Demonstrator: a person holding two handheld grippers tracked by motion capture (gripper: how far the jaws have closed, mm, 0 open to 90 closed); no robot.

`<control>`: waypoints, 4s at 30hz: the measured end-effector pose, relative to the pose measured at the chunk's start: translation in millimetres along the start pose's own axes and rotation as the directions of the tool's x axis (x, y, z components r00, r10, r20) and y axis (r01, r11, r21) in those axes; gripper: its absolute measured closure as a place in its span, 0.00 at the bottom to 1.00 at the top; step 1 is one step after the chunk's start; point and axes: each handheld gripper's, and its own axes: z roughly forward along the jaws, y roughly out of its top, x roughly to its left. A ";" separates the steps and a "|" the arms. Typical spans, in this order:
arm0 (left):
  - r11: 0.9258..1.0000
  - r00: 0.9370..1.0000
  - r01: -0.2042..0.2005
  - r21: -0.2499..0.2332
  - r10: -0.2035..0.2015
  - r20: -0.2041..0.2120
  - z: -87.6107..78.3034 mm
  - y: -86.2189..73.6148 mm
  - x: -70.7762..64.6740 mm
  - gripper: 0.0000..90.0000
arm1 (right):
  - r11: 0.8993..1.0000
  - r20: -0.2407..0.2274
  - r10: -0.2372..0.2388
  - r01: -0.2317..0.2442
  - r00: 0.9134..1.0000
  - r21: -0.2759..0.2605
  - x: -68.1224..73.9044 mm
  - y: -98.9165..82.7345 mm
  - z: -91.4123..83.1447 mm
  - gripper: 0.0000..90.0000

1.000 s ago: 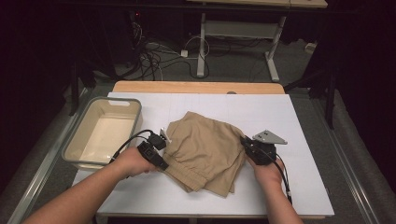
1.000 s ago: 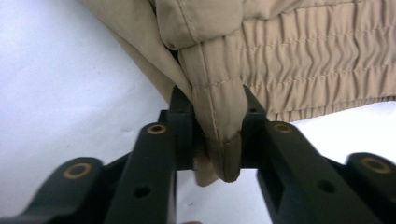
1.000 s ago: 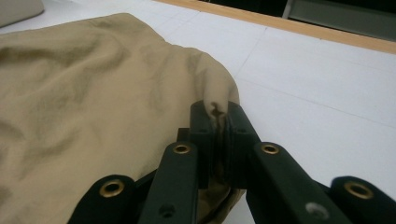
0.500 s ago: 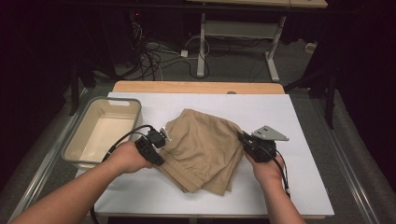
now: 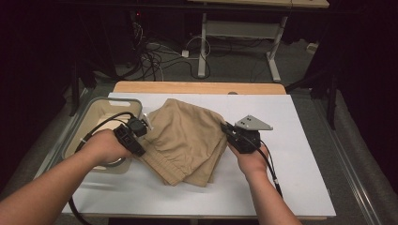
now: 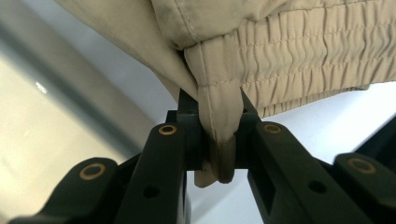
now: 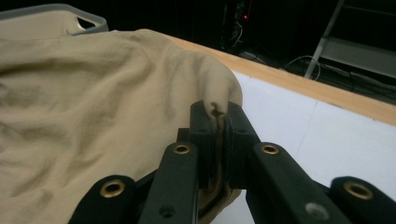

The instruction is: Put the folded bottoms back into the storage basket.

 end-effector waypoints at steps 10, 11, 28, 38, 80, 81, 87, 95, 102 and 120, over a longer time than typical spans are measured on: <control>0.999 1.000 0.001 0.049 0.000 -0.010 -37.3 1.5 4.3 0.87 | 0.999 0.005 -0.029 0.029 1.000 -0.031 8.5 31.2 -3.4 0.95; 0.999 1.000 0.004 0.053 -0.003 -0.014 -40.0 1.3 5.7 0.87 | 0.999 0.004 -0.033 0.033 0.999 -0.033 9.2 34.2 -3.5 0.95; 0.993 0.992 0.109 0.041 -0.107 -0.061 -59.7 -49.0 48.4 0.86 | 0.995 -0.067 -0.083 0.079 0.994 -0.060 45.7 70.1 44.3 0.96; 0.983 0.981 0.176 0.042 -0.172 -0.086 -58.2 -86.5 77.6 0.86 | 0.993 -0.124 -0.109 0.102 0.986 -0.057 78.3 85.2 86.8 0.96; 0.947 0.946 0.321 -0.006 -0.321 -0.040 -37.4 -154.3 131.1 0.86 | 0.988 -0.190 -0.131 0.144 0.973 0.061 120.7 101.5 213.7 0.95; 0.948 0.947 0.319 -0.005 -0.319 -0.044 -38.1 -153.0 130.2 0.86 | 0.987 -0.191 -0.132 0.146 0.973 0.060 120.0 102.2 215.1 0.95; 0.948 0.947 0.318 0.005 -0.317 -0.051 -38.3 -152.1 124.8 0.85 | 0.987 -0.191 -0.147 0.158 0.970 0.041 124.7 110.0 217.1 0.95; 0.947 0.947 0.321 0.034 -0.319 -0.046 -22.9 -154.9 126.3 0.82 | 0.983 -0.195 -0.142 0.162 0.970 0.090 132.0 92.2 228.7 0.94; 0.949 0.945 0.314 -0.037 -0.316 -0.080 -37.9 -152.9 129.3 0.56 | 0.987 -0.239 -0.108 0.132 0.965 0.088 120.3 101.2 219.9 0.60; 0.955 0.958 0.212 -0.209 -0.245 -0.146 -45.1 -105.5 122.7 0.65 | 0.996 -0.265 -0.074 0.086 0.961 0.033 95.1 66.6 135.7 0.01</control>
